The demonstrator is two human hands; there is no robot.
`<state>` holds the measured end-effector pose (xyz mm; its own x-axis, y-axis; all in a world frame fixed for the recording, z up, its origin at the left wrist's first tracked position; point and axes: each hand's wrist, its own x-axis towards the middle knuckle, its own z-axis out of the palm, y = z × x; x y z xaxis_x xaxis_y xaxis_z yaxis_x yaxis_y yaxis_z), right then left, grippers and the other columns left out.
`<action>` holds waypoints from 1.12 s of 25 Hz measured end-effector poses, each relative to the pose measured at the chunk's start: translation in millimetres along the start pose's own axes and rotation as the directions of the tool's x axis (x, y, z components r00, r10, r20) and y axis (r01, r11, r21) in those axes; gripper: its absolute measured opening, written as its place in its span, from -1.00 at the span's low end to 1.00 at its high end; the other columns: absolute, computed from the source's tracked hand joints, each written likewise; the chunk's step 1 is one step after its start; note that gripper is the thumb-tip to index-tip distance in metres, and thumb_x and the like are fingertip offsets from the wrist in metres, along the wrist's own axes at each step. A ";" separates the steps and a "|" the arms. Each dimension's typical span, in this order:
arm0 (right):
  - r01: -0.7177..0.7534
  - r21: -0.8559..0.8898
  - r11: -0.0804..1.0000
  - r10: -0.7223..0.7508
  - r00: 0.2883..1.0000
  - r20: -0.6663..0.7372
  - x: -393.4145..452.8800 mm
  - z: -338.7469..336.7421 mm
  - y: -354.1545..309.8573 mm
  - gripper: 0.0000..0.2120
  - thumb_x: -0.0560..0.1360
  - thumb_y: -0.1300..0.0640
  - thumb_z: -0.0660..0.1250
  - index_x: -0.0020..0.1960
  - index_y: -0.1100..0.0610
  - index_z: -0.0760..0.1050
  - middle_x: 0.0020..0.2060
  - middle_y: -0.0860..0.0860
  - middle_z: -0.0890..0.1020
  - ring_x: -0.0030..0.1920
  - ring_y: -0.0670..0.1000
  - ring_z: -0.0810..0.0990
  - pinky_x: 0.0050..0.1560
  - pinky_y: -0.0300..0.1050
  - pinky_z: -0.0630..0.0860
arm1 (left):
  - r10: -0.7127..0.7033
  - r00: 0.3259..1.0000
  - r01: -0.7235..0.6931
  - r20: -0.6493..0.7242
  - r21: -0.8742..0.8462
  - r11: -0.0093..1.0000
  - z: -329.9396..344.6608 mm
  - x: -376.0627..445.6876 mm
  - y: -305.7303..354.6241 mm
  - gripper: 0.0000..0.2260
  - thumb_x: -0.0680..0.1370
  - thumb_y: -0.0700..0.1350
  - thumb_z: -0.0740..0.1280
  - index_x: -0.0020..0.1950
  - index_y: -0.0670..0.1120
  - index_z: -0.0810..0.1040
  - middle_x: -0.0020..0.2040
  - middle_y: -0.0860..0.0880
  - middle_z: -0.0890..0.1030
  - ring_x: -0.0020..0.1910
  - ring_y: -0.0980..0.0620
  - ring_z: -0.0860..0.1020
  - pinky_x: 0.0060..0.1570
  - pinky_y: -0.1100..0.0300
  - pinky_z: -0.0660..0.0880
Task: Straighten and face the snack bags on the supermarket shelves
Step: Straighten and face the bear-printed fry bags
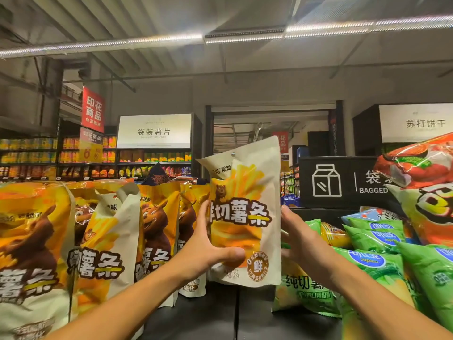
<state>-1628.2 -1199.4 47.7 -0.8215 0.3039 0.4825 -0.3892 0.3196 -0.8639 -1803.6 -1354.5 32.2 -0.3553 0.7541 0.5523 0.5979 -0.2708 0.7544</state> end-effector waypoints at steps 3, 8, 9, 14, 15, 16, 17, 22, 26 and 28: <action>0.018 -0.098 0.995 -0.023 0.998 -0.057 -2.8 2.9 3.6 -0.37 0.32 -0.28 0.43 0.33 -0.08 0.50 0.16 -0.11 0.69 0.17 -0.05 0.66 0.29 0.12 0.53 | 0.038 0.999 -0.036 -0.012 0.117 0.993 3.4 -2.0 -2.1 0.29 0.11 0.21 0.65 0.49 0.35 -0.28 0.39 0.31 0.20 0.35 0.31 0.33 0.14 0.50 0.26; 0.008 -0.062 0.998 -0.012 0.998 -0.065 -2.4 -4.4 5.4 -0.33 0.23 -0.15 0.58 0.29 -0.02 0.53 0.12 -0.02 0.72 0.11 0.07 0.71 0.18 0.13 0.59 | 0.073 0.995 -0.068 -0.063 0.079 0.995 -6.7 -2.3 2.8 0.09 0.14 0.46 0.48 0.50 0.34 -0.09 0.19 0.64 0.27 0.12 0.71 0.29 -0.05 0.67 0.32; -0.001 -0.036 0.999 -0.001 0.998 -0.055 -2.4 -5.5 6.6 -0.33 0.25 -0.12 0.60 0.30 0.00 0.52 0.13 -0.01 0.71 0.13 0.07 0.70 0.15 0.10 0.60 | 0.062 0.995 -0.057 -0.081 0.060 0.997 -8.9 -2.1 4.3 0.02 0.14 0.48 0.47 0.46 0.37 0.01 0.16 0.62 0.36 0.14 0.65 0.34 -0.02 0.62 0.38; -0.035 -0.102 0.994 0.032 0.999 -0.038 -3.9 -4.3 12.3 -0.41 0.34 -0.05 0.51 0.33 0.00 0.49 0.14 -0.07 0.71 0.13 0.00 0.69 0.13 0.04 0.63 | -0.005 0.998 0.012 -0.069 0.105 0.994 -20.0 -5.4 14.4 0.08 0.14 0.40 0.53 0.54 0.20 0.10 0.32 0.20 0.54 0.28 0.21 0.52 0.35 0.06 0.43; -0.038 -0.148 0.988 0.032 0.998 -0.047 -4.1 -3.0 13.1 -0.42 0.35 -0.06 0.51 0.34 -0.03 0.48 0.15 -0.08 0.70 0.15 0.00 0.69 0.18 0.09 0.61 | -0.015 0.997 0.025 -0.073 0.148 0.989 -22.6 -8.9 16.8 0.12 0.16 0.39 0.54 0.57 0.16 0.05 0.37 0.17 0.49 0.31 0.20 0.50 0.38 0.04 0.40; -0.041 -0.194 0.980 0.031 0.998 -0.053 -4.4 -1.4 13.4 -0.42 0.36 -0.08 0.51 0.35 -0.07 0.47 0.16 -0.10 0.69 0.16 -0.02 0.68 0.19 0.10 0.60 | -0.016 0.997 0.030 -0.079 0.178 0.984 -24.5 -12.7 18.0 0.13 0.17 0.38 0.54 0.59 0.14 0.03 0.39 0.17 0.47 0.32 0.21 0.48 0.39 0.05 0.39; -0.046 -0.236 0.971 0.034 0.998 -0.054 -5.1 1.1 13.6 -0.43 0.38 -0.09 0.51 0.35 -0.11 0.44 0.17 -0.13 0.68 0.17 -0.05 0.66 0.16 0.06 0.61 | -0.016 0.996 0.033 -0.086 0.195 0.980 -26.0 -16.8 16.7 0.12 0.19 0.36 0.54 0.59 0.13 0.04 0.39 0.18 0.47 0.32 0.22 0.48 0.39 0.06 0.39; -0.055 -0.324 0.944 0.048 0.998 -0.029 -3.1 12.9 18.5 -0.48 0.50 0.04 0.47 0.37 -0.11 0.31 0.20 -0.17 0.61 0.08 -0.23 0.64 -0.17 -0.17 0.62 | -0.023 0.985 0.068 -0.171 0.261 0.963 -27.9 -29.8 -1.0 0.09 0.15 0.39 0.53 0.55 0.14 0.11 0.25 0.31 0.51 0.24 0.37 0.47 0.29 0.22 0.43; -0.023 -0.377 0.926 0.019 1.000 -0.014 -3.1 12.4 22.5 -0.51 0.54 0.09 0.43 0.40 -0.04 0.34 0.17 -0.20 0.60 0.00 -0.35 0.61 -0.27 -0.37 0.56 | -0.030 0.978 0.093 -0.206 0.302 0.949 -22.5 -31.2 -9.7 -0.15 0.14 0.46 0.47 0.34 0.42 0.17 0.17 0.36 0.51 0.18 0.36 0.50 0.00 0.48 0.42; -0.008 -0.400 0.917 -0.004 1.000 -0.028 -3.1 12.2 24.6 -0.50 0.53 0.10 0.45 0.41 -0.01 0.36 0.15 -0.21 0.61 0.01 -0.35 0.61 -0.24 -0.41 0.54 | -0.020 0.979 0.086 -0.201 0.328 0.941 -19.5 -31.6 -11.1 -0.24 0.18 0.45 0.46 0.28 0.43 0.19 0.14 0.42 0.49 0.14 0.46 0.48 -0.05 0.52 0.40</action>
<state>-1640.3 -1203.4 23.2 -0.8077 0.3280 0.4899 -0.1840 0.6493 -0.7380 -1813.1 -1387.0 13.3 -0.5043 0.6236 0.5973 0.7676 0.0068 0.6409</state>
